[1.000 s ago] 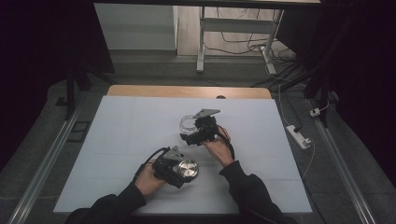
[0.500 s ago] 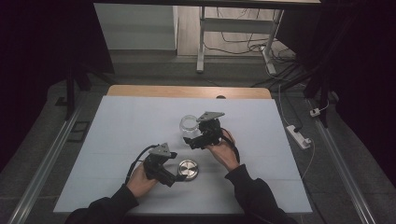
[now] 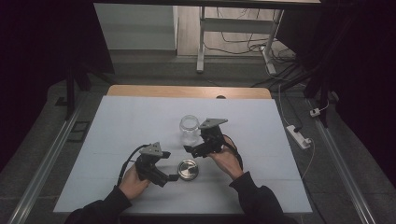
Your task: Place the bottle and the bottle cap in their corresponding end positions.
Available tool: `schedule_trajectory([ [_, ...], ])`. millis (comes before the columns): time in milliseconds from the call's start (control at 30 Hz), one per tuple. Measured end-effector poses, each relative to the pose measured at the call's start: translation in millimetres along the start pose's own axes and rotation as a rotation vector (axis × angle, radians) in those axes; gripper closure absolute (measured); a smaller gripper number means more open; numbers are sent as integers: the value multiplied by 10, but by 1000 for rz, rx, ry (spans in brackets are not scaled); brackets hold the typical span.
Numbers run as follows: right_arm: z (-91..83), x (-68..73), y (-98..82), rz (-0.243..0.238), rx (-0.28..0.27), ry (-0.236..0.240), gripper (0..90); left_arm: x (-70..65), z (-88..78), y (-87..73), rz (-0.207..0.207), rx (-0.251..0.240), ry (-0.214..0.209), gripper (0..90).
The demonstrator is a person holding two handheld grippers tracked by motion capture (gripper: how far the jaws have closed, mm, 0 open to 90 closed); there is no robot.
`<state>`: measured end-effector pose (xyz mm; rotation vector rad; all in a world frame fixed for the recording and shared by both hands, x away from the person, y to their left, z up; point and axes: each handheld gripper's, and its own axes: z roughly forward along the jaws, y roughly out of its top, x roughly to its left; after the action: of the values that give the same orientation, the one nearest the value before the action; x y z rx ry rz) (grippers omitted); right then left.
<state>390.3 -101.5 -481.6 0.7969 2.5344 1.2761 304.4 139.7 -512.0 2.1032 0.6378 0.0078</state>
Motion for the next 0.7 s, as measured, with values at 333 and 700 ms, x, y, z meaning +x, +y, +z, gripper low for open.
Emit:
schedule_trajectory([
  [333, -122, 115, -59, -12, -4, 24, 0, 8, -146, -56, -15, -23, 17, 0],
  [700, -199, 274, -198, -36, 27, 34, 0, -51, -220, -114, 12, -10, 29, 0],
])
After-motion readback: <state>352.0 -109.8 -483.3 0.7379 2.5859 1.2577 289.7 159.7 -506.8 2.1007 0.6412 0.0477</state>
